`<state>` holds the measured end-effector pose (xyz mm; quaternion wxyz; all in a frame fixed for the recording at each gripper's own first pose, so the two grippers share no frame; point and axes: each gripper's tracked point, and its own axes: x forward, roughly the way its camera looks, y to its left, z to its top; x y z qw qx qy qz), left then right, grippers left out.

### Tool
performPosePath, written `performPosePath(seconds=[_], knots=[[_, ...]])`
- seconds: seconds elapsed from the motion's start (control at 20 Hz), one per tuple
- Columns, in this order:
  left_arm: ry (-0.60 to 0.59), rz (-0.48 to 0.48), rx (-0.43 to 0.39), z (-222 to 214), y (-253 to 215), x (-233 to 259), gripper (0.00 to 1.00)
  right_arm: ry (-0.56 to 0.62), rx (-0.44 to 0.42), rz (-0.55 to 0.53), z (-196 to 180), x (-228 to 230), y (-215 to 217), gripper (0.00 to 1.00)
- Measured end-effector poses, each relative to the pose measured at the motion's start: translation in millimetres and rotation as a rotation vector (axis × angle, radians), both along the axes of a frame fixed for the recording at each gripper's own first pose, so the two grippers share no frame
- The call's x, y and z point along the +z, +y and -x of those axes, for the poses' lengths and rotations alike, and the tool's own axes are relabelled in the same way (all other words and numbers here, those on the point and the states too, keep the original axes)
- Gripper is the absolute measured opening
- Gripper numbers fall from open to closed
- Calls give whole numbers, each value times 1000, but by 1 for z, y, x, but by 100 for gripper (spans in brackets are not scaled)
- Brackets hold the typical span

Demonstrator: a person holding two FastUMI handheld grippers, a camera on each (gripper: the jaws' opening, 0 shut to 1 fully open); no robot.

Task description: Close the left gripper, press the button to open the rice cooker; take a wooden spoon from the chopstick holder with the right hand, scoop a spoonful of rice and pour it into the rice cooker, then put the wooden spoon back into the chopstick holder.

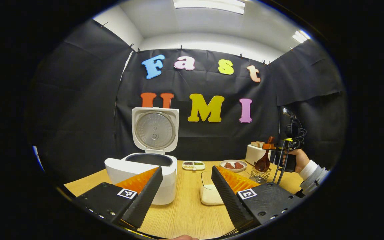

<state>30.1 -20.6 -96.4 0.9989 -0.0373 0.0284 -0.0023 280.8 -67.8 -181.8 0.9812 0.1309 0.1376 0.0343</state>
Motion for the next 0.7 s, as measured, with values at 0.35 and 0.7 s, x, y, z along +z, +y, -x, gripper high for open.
performPosePath(seconds=[0.35, 0.7], knots=[[19, -5, 82, -27, 31, -3, 94, -106, -170, 16, 11, 20, -46, 81], [42, 52, 32, -45, 29, -2, 94, -155, -87, -4, 75, 56, -7, 99]])
